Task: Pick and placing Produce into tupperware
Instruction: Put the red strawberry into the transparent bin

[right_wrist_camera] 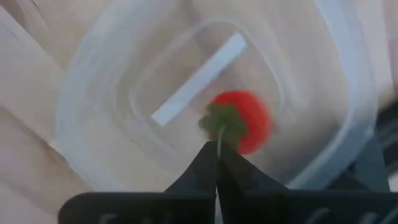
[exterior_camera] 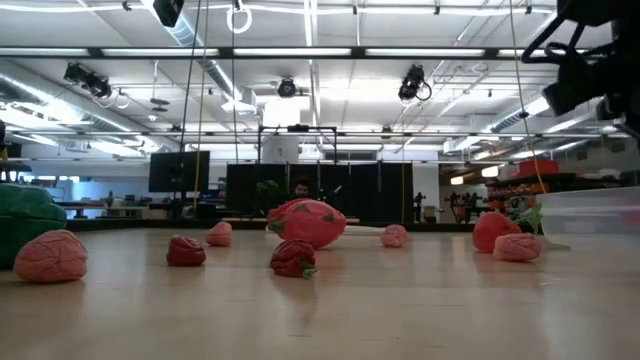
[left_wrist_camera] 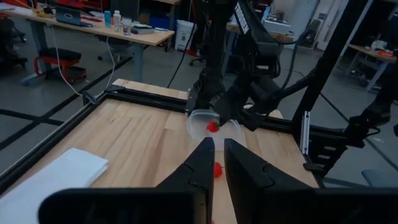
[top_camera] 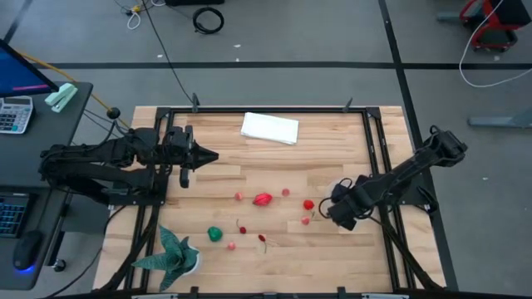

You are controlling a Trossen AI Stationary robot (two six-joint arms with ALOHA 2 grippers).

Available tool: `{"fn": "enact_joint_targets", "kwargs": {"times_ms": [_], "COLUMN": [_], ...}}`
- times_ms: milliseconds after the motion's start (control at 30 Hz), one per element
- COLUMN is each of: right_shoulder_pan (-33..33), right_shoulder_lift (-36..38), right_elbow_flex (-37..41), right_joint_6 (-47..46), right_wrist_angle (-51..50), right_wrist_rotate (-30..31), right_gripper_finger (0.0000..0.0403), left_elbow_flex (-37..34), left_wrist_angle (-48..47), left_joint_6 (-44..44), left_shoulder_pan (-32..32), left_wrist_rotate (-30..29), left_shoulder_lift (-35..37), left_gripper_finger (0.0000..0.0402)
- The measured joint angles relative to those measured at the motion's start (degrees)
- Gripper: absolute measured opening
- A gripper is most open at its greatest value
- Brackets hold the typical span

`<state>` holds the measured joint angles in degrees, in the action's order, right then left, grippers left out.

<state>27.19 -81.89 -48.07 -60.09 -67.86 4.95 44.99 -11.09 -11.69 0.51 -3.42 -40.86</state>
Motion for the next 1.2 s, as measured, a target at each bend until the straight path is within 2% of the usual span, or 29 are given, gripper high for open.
{"fn": "enact_joint_targets", "kwargs": {"times_ms": [133,400,533,667,733,900,1000,1067,1200], "right_shoulder_pan": [-1.49,-5.53,-7.17,-8.43,-8.97,-8.77,-8.61,-8.71,-8.70], "right_shoulder_lift": [0.00,-0.02,-0.02,0.00,0.00,0.00,-0.18,-0.75,-3.97], "right_elbow_flex": [1.69,0.46,-4.13,-11.00,-13.80,-15.72,-15.26,-15.24,-15.23], "right_joint_6": [6.16,11.30,16.67,16.51,15.52,19.50,18.23,15.27,8.33], "right_wrist_angle": [2.55,1.66,-7.37,-15.69,-12.59,7.74,17.67,20.09,18.56], "right_wrist_rotate": [0.18,3.04,4.51,9.98,11.19,8.04,6.55,6.21,3.62], "right_gripper_finger": [0.0037,0.0103,0.0124,0.0137,0.0141,0.0145,0.0145,0.0145,0.0145], "left_elbow_flex": [0.00,0.00,0.00,0.00,0.00,0.00,0.00,0.00,0.00], "left_wrist_angle": [0.02,0.21,2.19,3.08,2.85,2.63,2.62,2.64,2.48], "left_joint_6": [-0.06,0.32,0.37,0.41,0.44,0.86,2.25,2.30,2.36], "left_shoulder_pan": [0.00,0.00,0.00,0.00,0.00,0.00,0.00,0.00,0.00], "left_wrist_rotate": [0.00,-0.02,-0.02,-0.02,-0.02,0.00,-0.02,-0.02,-0.02], "left_shoulder_lift": [0.00,0.00,0.00,0.00,0.00,0.00,0.00,0.00,0.00], "left_gripper_finger": [0.0039,0.0042,0.0039,0.0046,0.0049,0.0056,0.0057,0.0055,0.0054]}}
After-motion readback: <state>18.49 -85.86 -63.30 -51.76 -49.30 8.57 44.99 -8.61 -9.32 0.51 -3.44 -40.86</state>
